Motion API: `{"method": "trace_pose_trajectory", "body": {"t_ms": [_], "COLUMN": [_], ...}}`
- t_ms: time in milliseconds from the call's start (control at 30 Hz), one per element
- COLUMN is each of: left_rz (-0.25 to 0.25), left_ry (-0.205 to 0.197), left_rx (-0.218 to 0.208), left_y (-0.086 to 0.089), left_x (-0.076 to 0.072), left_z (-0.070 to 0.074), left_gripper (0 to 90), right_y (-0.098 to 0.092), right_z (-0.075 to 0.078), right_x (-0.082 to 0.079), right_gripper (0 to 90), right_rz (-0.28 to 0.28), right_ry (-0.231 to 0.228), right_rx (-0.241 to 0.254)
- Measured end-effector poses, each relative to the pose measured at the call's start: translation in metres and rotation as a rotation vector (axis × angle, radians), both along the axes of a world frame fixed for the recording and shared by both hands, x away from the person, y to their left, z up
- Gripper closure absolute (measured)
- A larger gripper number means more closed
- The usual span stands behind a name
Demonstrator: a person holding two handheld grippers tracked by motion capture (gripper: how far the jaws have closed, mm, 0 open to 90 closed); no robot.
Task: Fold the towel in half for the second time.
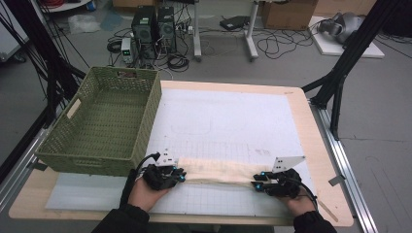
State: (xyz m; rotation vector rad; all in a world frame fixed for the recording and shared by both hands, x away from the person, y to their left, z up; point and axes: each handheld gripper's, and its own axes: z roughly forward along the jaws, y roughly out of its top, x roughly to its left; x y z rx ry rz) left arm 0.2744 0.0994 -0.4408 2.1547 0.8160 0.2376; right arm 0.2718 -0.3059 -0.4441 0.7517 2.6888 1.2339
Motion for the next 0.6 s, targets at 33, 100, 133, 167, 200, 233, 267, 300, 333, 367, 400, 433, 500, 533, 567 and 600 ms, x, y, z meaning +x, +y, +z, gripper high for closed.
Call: {"method": "trace_pose_trajectory", "body": {"t_ms": [33,100,133,167,200,233,267,300,333,367,400,433,500,533,567,600], "left_rz": [-0.001,-0.001,0.000,-0.001,-0.001,-0.001,-0.001,0.000,0.001,0.000,0.000,0.001,0.001,0.001,0.001,-0.001], "left_ry": [-0.001,-0.001,-0.001,-0.002,-0.002,-0.002,-0.002,-0.002,-0.001,-0.002,-0.002,-0.003,-0.003,-0.002,-0.002,-0.002], "left_rx": [-0.001,-0.002,-0.002,-0.002,-0.003,-0.005,-0.003,-0.004,-0.004,-0.004,-0.004,-0.001,-0.001,-0.002,-0.002,-0.004], "left_y": [0.000,0.000,0.000,0.000,0.000,0.000,0.000,0.000,0.000,0.000,-0.001,-0.001,-0.001,-0.001,-0.001,-0.001], "left_x": [0.000,0.000,0.000,0.000,0.000,0.000,0.000,0.000,0.000,0.000,0.000,0.000,0.000,0.000,0.000,0.000], "left_z": [0.000,0.000,0.000,0.000,0.000,-0.001,-0.001,-0.001,-0.001,-0.001,-0.001,0.000,0.000,0.000,0.000,-0.001], "left_gripper": [77.7,77.6,77.4,77.3,77.2,77.2,77.0,76.9,76.9,76.8,76.7,76.6,76.5,76.5,76.4,76.1], "right_y": [-0.002,-0.006,-0.007,-0.008,-0.007,-0.006,-0.004,-0.002,-0.001,0.002,0.004,0.007,0.009,0.009,0.008,0.007], "right_z": [0.000,0.000,-0.001,-0.001,-0.001,0.000,0.001,0.002,0.004,0.007,0.010,0.013,0.016,0.016,0.016,0.015], "right_x": [0.000,0.000,0.000,-0.001,0.000,0.000,-0.001,-0.001,-0.002,-0.002,-0.002,-0.002,-0.001,0.001,0.002,0.003], "right_gripper": [69.3,69.3,69.2,68.7,67.2,65.1,62.8,61.4,60.0,58.8,57.1,56.4,56.4,56.2,55.5,55.2], "right_rz": [-0.002,-0.011,-0.012,-0.014,-0.009,-0.006,0.000,0.007,0.013,0.018,0.018,0.011,-0.002,-0.015,-0.031,-0.046], "right_ry": [0.003,0.003,0.007,0.010,0.013,0.010,0.015,0.013,0.010,0.002,-0.013,-0.030,-0.049,-0.057,-0.059,-0.050], "right_rx": [0.002,0.007,0.010,0.014,0.016,0.012,0.017,0.032,0.050,0.078,0.093,0.106,0.114,0.109,0.106,0.099]}}
